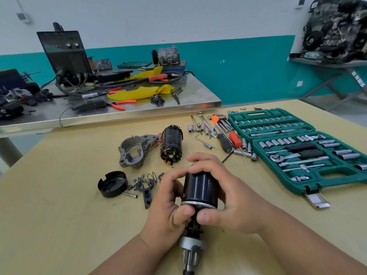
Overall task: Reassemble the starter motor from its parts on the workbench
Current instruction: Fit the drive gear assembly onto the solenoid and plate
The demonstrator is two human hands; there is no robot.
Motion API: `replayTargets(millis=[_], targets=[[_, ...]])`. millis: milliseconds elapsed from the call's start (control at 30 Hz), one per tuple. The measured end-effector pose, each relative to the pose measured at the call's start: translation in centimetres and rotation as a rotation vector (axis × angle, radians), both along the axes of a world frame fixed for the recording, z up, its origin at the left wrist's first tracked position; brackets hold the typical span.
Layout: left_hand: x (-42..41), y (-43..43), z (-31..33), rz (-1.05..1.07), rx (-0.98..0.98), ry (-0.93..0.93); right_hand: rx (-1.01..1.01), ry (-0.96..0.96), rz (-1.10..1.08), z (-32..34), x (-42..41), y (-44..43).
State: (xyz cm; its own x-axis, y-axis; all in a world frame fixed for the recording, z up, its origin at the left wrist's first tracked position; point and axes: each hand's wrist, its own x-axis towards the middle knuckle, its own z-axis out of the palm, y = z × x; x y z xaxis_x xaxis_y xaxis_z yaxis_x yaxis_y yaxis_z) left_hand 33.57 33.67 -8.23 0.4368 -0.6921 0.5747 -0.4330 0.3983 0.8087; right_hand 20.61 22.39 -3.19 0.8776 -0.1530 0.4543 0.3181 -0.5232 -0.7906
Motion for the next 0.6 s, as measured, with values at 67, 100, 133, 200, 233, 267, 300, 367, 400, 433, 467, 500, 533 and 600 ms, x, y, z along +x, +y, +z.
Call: replayTargets(millis=[67, 100, 133, 200, 233, 267, 300, 367, 400, 433, 467, 500, 533, 600], targets=[[0.0, 0.0, -0.1, -0.024, -0.014, 0.025, -0.027, -0.029, -0.014, -0.1, 0.0, 0.0], [0.0, -0.1, -0.1, -0.029, -0.02, 0.028, -0.038, -0.039, -0.019, -0.1, 0.0, 0.0], [0.1, -0.1, -0.1, -0.032, -0.026, 0.025, -0.045, -0.045, -0.021, -0.2, 0.1, 0.0], [0.1, -0.2, -0.1, -0.04, -0.039, 0.006, -0.046, -0.053, -0.019, -0.2, 0.1, 0.0], [0.1, -0.3, -0.1, -0.043, -0.045, -0.008, -0.041, -0.055, -0.017, -0.2, 0.2, 0.1], [0.2, -0.3, -0.1, -0.044, -0.045, -0.021, -0.036, -0.056, -0.014, -0.3, 0.2, 0.1], [0.2, -0.2, -0.1, -0.043, -0.04, -0.03, -0.032, -0.058, -0.015, -0.4, 0.3, 0.2], [0.3, -0.1, 0.2, -0.053, -0.017, -0.054, -0.034, -0.065, -0.027, -0.5, 0.4, 0.1], [0.5, 0.0, 0.4, -0.047, 0.01, -0.083, -0.033, -0.066, -0.038, -0.5, 0.5, 0.0], [0.7, 0.1, 0.8, -0.022, 0.047, -0.126, -0.022, -0.06, -0.052, -0.5, 0.7, -0.2], [0.9, 0.2, 1.2, 0.018, 0.087, -0.165, 0.001, -0.051, -0.068, -0.5, 0.9, -0.4], [1.1, 0.3, 1.7, 0.065, 0.111, -0.177, 0.04, -0.041, -0.083, -0.4, 1.2, -0.6], [1.6, 0.7, 2.2, 0.122, 0.11, -0.165, 0.083, -0.03, -0.096, -0.3, 1.4, -0.8], [3.2, 1.9, 3.1, 0.265, 0.08, -0.152, 0.14, -0.003, -0.123, -0.1, 1.7, -1.2]])
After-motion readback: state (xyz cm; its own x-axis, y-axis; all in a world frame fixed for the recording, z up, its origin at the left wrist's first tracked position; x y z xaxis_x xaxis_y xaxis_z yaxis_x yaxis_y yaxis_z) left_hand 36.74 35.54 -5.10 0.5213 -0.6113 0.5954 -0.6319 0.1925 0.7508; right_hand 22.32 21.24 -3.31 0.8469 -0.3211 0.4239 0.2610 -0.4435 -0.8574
